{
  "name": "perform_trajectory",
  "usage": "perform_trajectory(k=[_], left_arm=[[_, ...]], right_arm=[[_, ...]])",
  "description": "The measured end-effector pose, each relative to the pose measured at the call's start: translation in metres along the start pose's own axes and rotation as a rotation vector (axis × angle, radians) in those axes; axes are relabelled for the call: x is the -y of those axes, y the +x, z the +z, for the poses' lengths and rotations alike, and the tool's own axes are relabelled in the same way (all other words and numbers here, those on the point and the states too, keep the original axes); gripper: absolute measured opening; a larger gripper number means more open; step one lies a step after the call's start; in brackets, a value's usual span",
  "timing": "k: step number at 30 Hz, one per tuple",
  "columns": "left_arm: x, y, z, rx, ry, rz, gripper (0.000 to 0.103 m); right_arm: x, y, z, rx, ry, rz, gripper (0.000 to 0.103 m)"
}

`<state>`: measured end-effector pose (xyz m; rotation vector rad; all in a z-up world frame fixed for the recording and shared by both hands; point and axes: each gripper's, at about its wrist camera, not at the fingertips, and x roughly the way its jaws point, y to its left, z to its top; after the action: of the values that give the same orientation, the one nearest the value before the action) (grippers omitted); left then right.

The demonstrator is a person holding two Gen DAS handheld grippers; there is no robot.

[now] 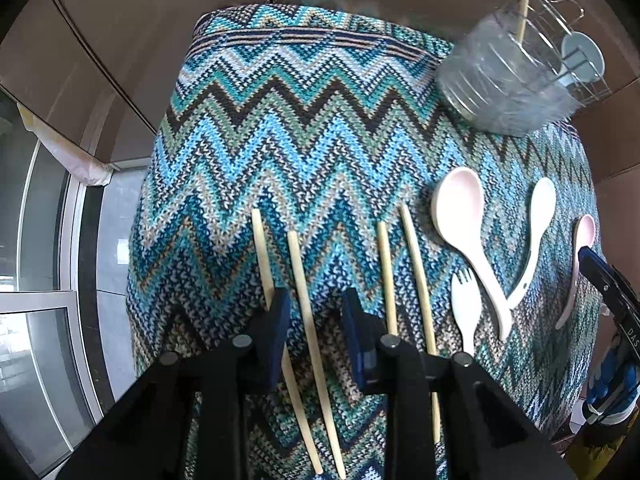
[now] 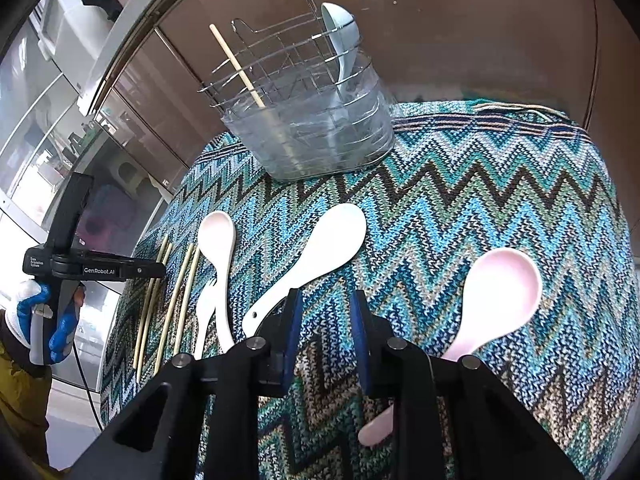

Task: Organize utensils
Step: 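Move the right tool to a white spoon while the left moves to another chopstick, then close the right tool on the white spoon while the left grasps a chopstick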

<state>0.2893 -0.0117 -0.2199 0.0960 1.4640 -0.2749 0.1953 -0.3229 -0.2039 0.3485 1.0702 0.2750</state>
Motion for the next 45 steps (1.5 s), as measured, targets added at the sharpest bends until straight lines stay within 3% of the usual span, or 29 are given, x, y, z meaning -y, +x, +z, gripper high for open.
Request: perform_trajectory(k=[10, 20, 31, 36, 39, 45], left_arm=[[0.007, 0.012, 0.014, -0.066, 0.044, 0.023, 0.017], [-0.008, 0.022, 0.015, -0.086, 0.026, -0.021, 0.017], [-0.002, 0.019, 0.015, -0.085, 0.022, -0.030, 0.016], [-0.003, 0.019, 0.015, -0.087, 0.022, -0.030, 0.016], [-0.002, 0.019, 0.014, -0.088, 0.016, -0.032, 0.016], [-0.004, 0.020, 0.016, -0.105, 0.011, -0.035, 0.016]], right_arm=[[0.014, 0.018, 0.015, -0.033, 0.042, 0.030, 0.017], [0.029, 0.044, 0.046, -0.084, 0.105, 0.098, 0.016], [0.016, 0.057, 0.064, -0.108, 0.042, 0.050, 0.016], [0.020, 0.044, 0.064, -0.092, 0.019, 0.036, 0.019], [0.024, 0.050, 0.062, -0.112, 0.025, 0.026, 0.026], [0.027, 0.067, 0.060, -0.156, 0.022, 0.055, 0.026]])
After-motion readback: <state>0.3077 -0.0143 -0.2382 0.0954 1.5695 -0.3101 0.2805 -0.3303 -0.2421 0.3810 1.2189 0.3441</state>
